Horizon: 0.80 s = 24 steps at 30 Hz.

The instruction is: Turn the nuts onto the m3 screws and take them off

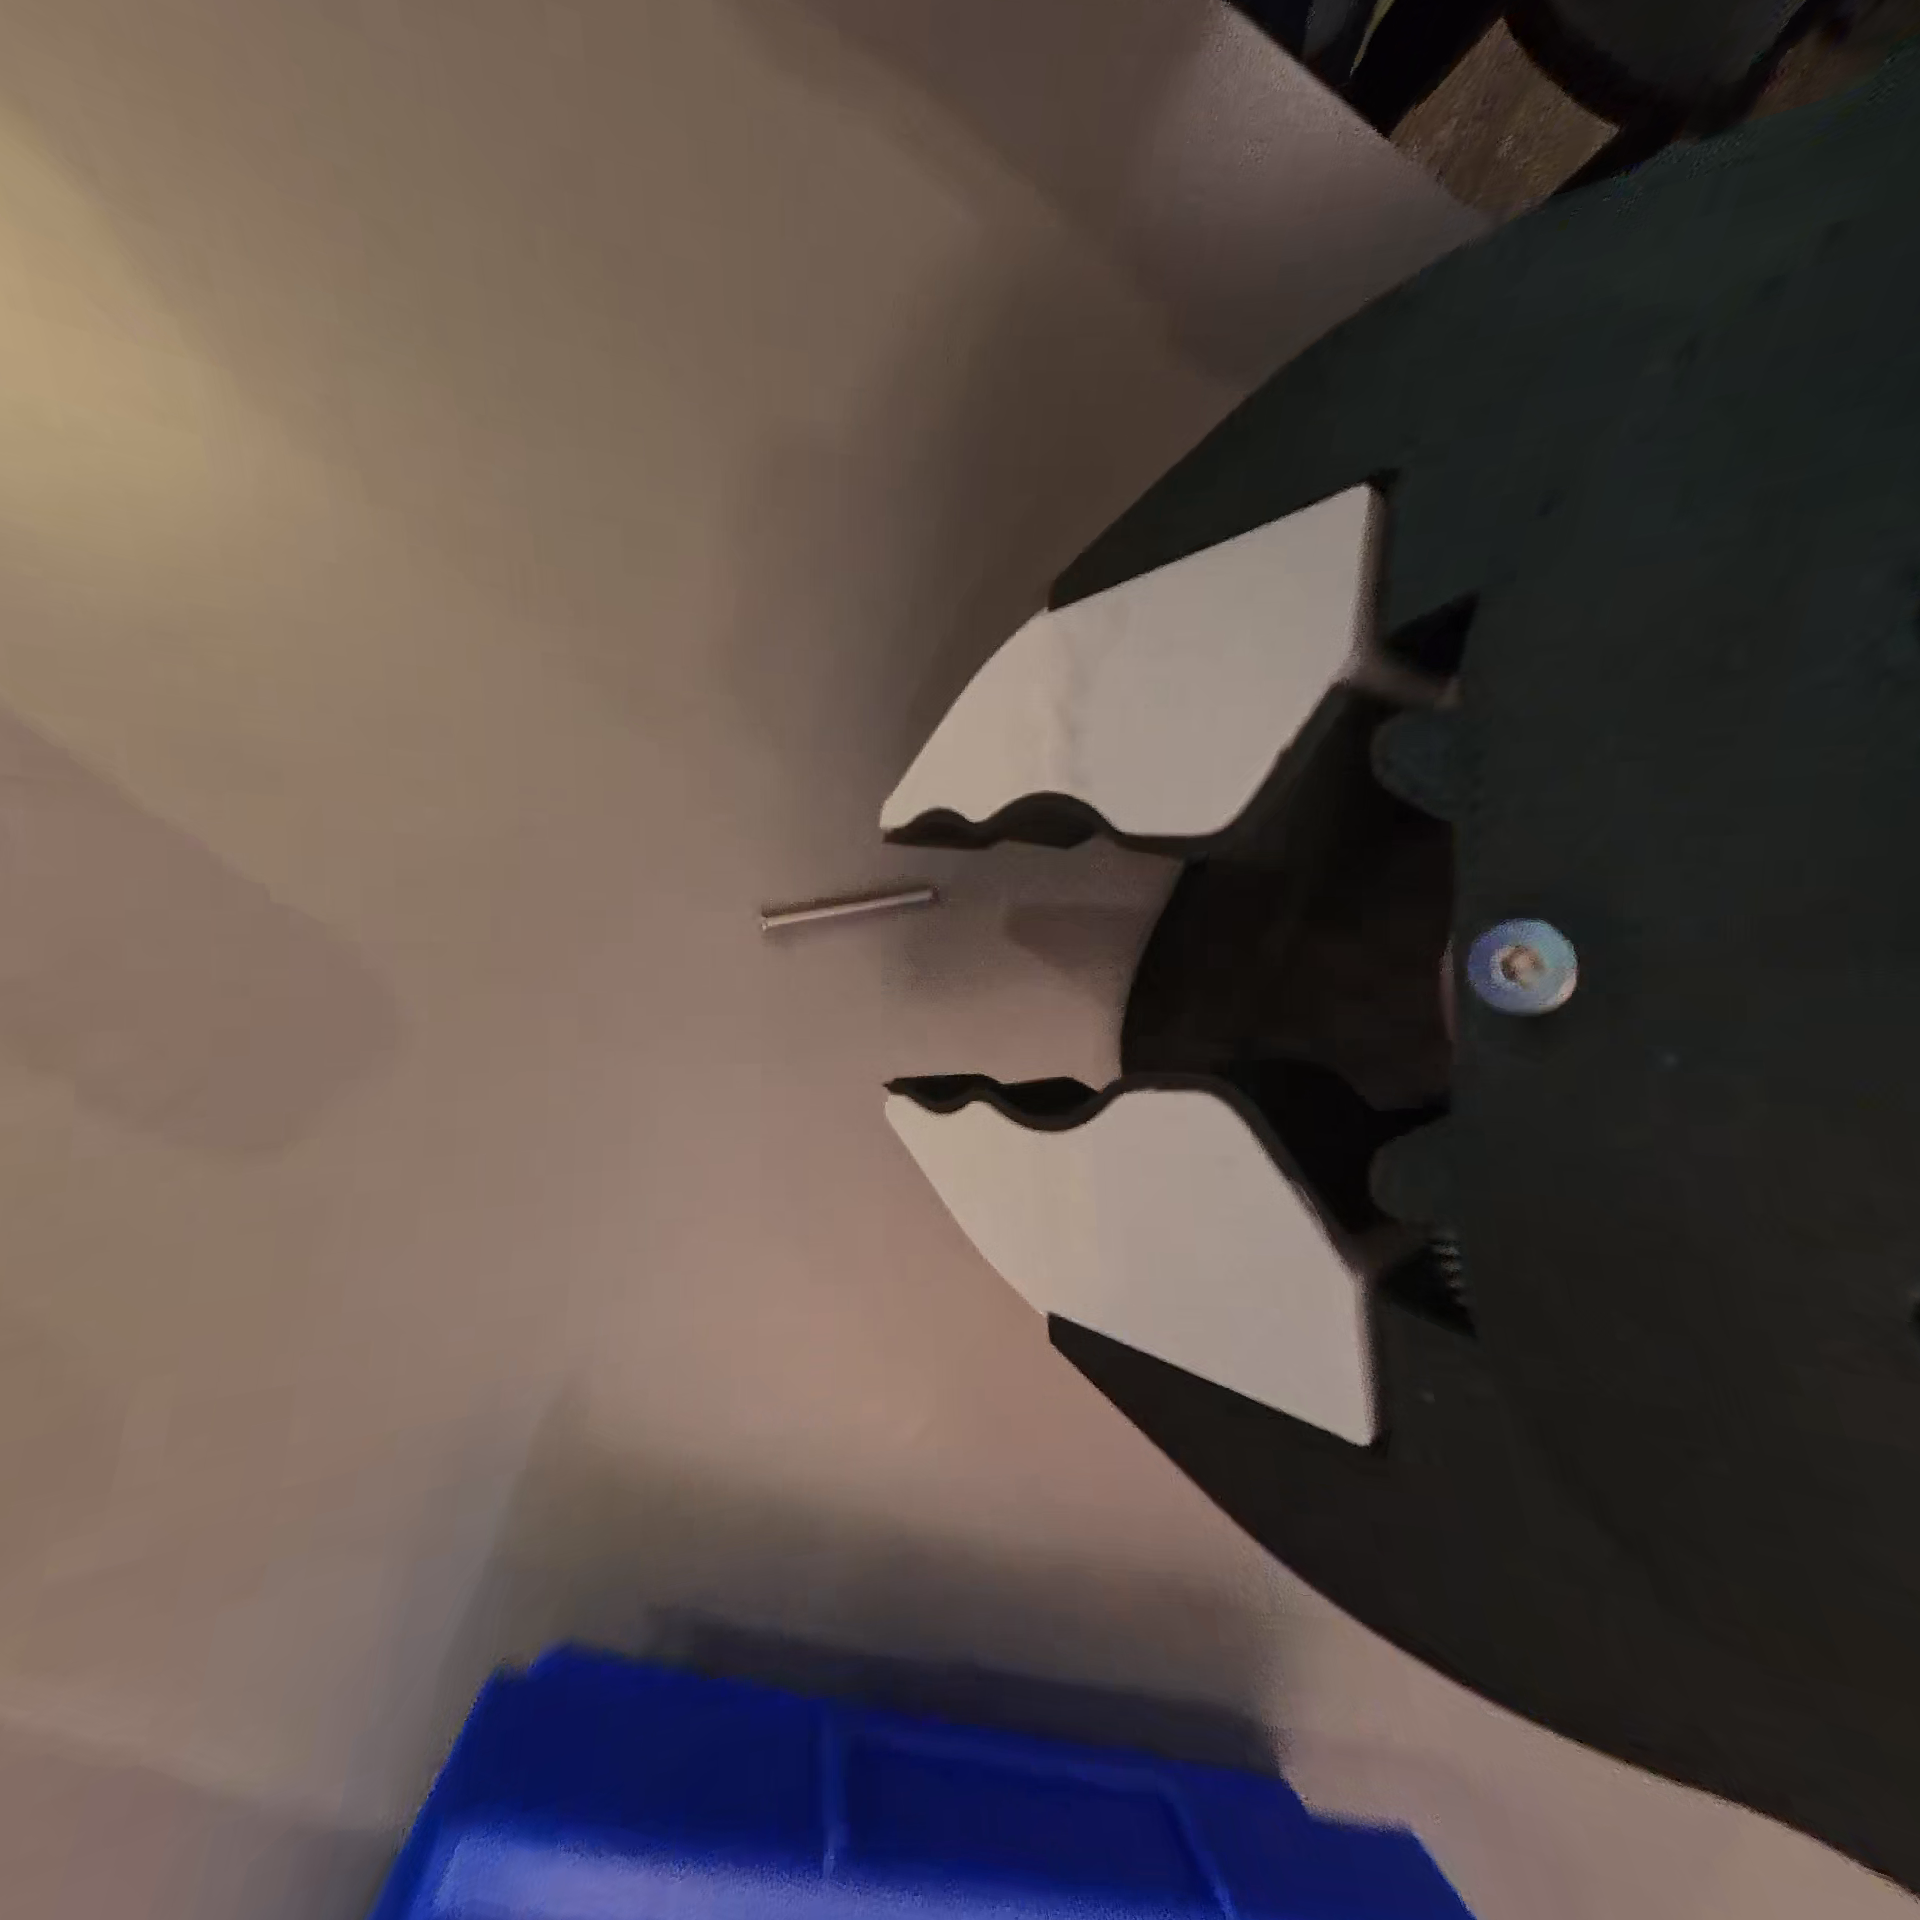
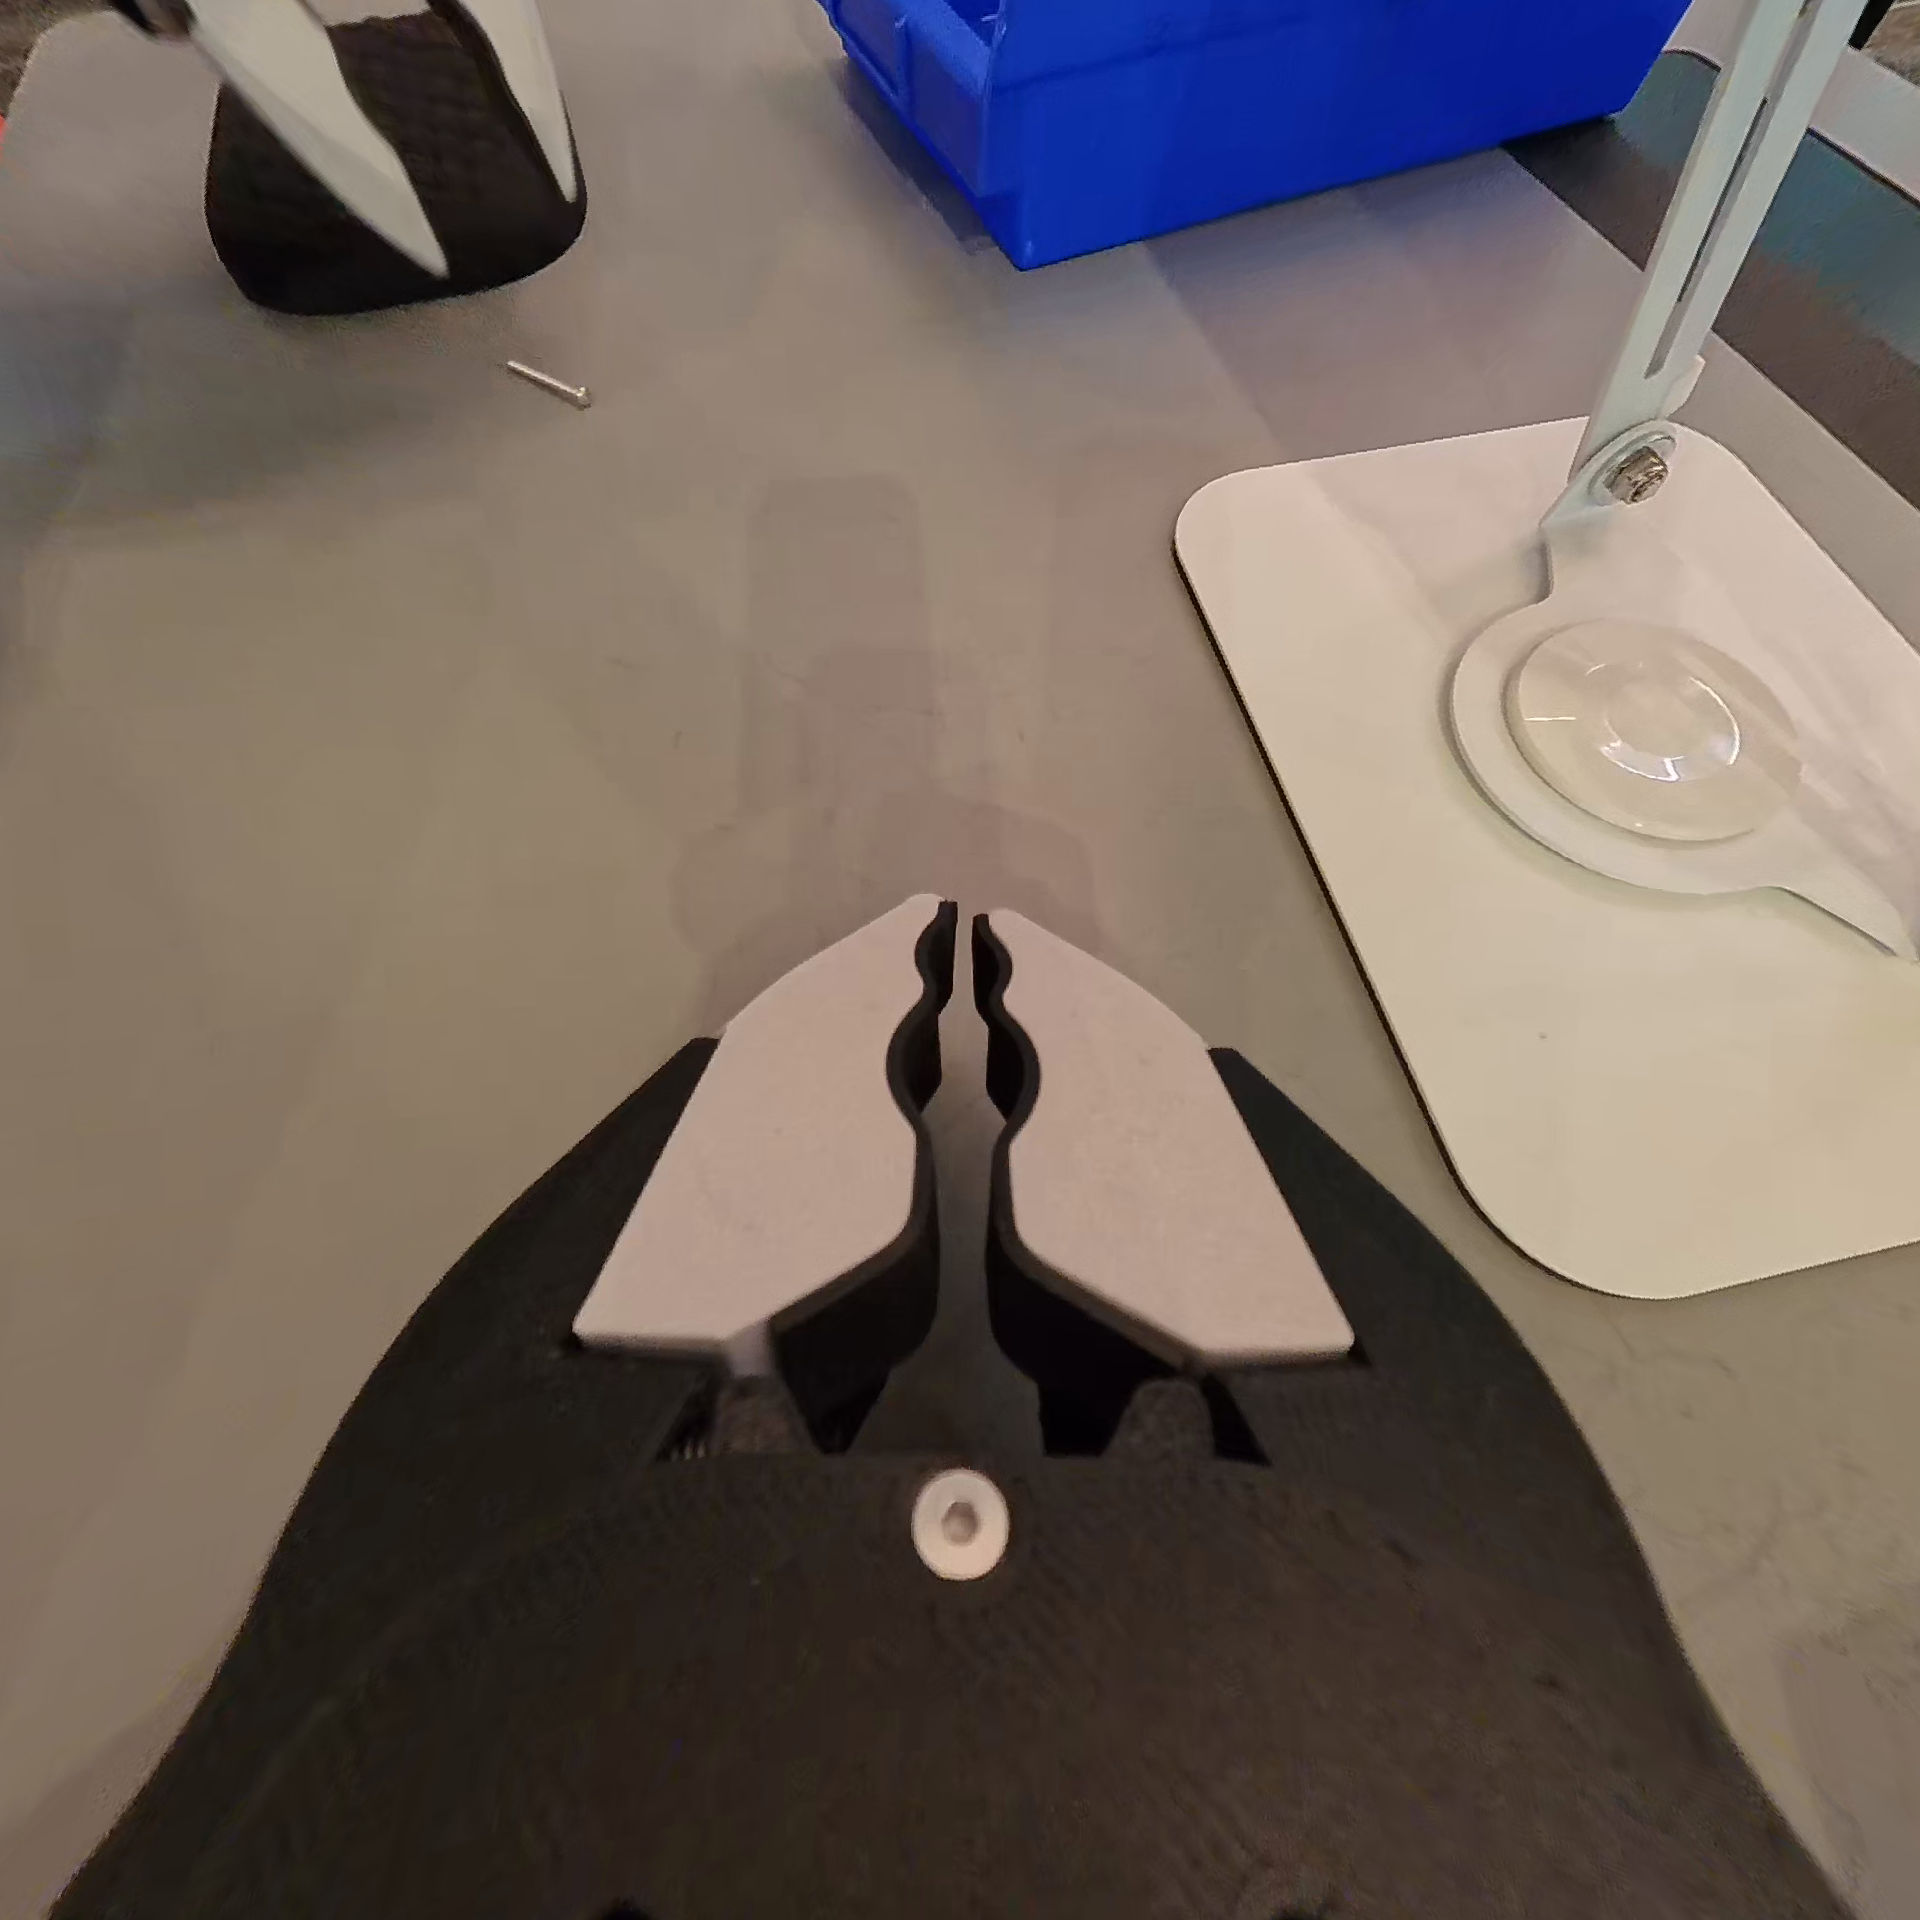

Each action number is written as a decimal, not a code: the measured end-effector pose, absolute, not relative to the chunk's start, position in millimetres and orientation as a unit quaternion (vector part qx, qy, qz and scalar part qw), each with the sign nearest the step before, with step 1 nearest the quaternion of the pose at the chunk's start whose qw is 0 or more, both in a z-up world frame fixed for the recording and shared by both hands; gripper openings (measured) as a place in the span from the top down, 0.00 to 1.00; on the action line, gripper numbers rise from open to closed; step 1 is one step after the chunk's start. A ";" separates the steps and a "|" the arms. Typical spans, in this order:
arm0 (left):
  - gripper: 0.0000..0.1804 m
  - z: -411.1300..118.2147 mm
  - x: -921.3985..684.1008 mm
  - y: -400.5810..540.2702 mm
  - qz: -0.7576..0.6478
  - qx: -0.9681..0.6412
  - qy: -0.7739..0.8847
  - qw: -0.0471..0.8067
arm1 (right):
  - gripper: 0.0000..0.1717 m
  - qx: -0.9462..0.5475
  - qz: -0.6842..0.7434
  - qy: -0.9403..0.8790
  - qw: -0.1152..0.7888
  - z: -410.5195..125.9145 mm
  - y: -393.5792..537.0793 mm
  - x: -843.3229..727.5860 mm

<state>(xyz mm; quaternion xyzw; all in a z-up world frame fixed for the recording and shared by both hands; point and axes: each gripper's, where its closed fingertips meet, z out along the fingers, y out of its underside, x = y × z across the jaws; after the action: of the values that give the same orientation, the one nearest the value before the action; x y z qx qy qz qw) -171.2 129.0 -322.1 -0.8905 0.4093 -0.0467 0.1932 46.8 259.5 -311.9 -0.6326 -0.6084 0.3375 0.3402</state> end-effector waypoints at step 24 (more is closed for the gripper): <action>0.99 -282.7 -115.6 168.3 -0.140 -0.836 0.349 0.399 | 0.98 -0.633 0.341 -0.606 0.341 -310.6 260.7 47.4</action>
<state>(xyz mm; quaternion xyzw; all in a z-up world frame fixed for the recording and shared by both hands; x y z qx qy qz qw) -115.6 168.3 -282.7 -0.8363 0.3488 -0.1399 0.3992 47.4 260.7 -310.6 -0.6326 -0.6057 0.3414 0.3411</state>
